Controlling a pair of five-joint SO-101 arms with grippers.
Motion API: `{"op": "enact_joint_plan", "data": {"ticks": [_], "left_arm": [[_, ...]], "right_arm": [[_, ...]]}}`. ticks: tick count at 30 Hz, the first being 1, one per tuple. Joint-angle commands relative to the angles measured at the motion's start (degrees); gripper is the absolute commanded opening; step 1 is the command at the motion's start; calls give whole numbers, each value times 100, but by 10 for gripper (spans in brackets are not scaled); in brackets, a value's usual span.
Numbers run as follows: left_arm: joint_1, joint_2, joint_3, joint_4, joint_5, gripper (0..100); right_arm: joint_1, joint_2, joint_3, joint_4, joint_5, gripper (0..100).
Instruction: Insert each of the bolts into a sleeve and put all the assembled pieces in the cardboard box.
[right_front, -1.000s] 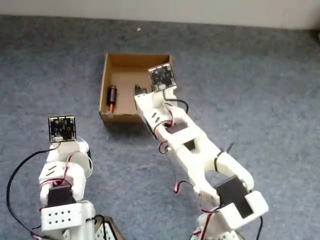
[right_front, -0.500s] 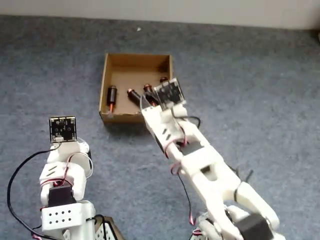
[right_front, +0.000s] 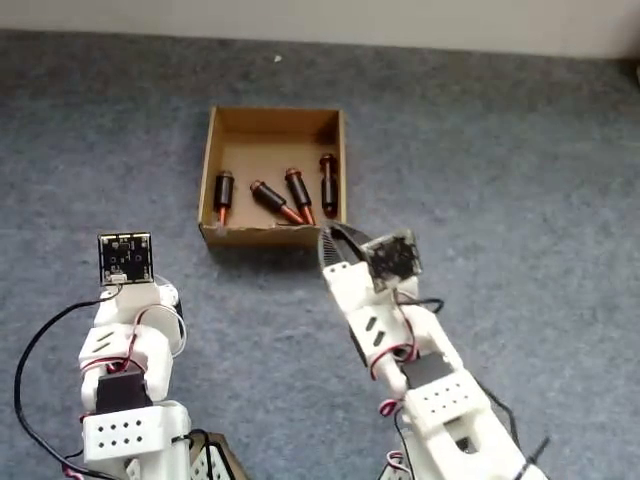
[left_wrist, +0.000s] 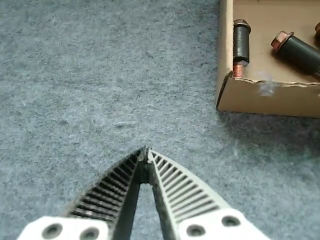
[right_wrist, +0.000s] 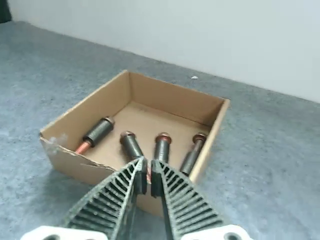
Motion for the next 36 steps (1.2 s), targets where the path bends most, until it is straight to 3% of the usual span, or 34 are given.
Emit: {"op": "enact_joint_plan", "data": {"ticks": [1, 10, 20, 31, 36], "left_arm": [[-4, -31, -312, -70, -35, 6], [207, -31, -259, -70, -53, 6], [242, -31, -136, -105, -53, 10], [2035, -31, 532, -105, -70, 7], [2360, -22, 593, -70, -70, 7]], "right_arm": [[312, -637, 215, 365, 26, 4], [813, -2642, 1578, 927, 26, 4], [1015, -4813, 1736, 4295, 18, 4], [1015, -4655, 1736, 6466, 26, 4], [1015, -4655, 1736, 7380, 44, 4]]}}
